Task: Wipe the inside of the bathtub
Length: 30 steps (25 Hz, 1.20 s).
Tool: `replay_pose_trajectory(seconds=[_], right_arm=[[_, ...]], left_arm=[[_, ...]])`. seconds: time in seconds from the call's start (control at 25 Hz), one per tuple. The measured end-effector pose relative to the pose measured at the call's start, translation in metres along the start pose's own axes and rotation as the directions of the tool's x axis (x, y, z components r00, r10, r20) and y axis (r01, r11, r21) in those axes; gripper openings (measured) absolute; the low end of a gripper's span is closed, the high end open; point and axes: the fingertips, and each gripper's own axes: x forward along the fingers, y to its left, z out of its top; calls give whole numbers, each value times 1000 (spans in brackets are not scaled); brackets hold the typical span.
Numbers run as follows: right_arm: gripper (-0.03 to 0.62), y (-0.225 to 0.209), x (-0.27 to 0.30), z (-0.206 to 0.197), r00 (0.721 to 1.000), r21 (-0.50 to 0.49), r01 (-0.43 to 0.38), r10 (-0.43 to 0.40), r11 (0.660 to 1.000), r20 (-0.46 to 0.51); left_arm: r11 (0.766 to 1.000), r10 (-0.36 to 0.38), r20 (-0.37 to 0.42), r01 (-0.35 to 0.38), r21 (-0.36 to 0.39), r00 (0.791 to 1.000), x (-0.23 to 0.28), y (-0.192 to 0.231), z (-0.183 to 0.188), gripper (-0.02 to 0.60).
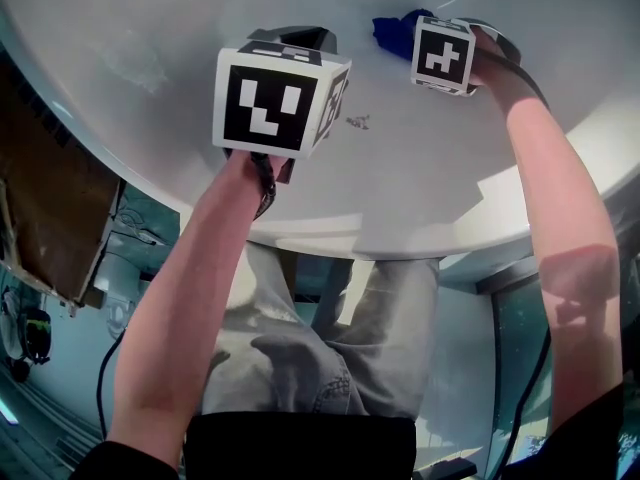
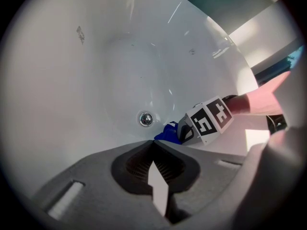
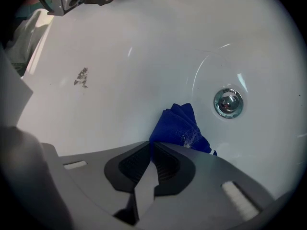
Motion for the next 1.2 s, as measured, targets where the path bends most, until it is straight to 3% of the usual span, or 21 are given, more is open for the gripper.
replay_pose_trajectory(seconds=[0.32,0.52,1.2], right_arm=[[23,40,-13,5,998,-39,-63,64,997,15],[23,53,-25,12,1000,-109,8,-5,994,28],[22,154,-68,10,993,-149,-56,70,987,92]], left_arm=[[1000,9,10,-8,-11,1000,-6,-3,1,5],[1000,-5,25,5,0,1000,-10,-10,6,5],[1000,8,40,-8,-11,999,-21,2,5,5]])
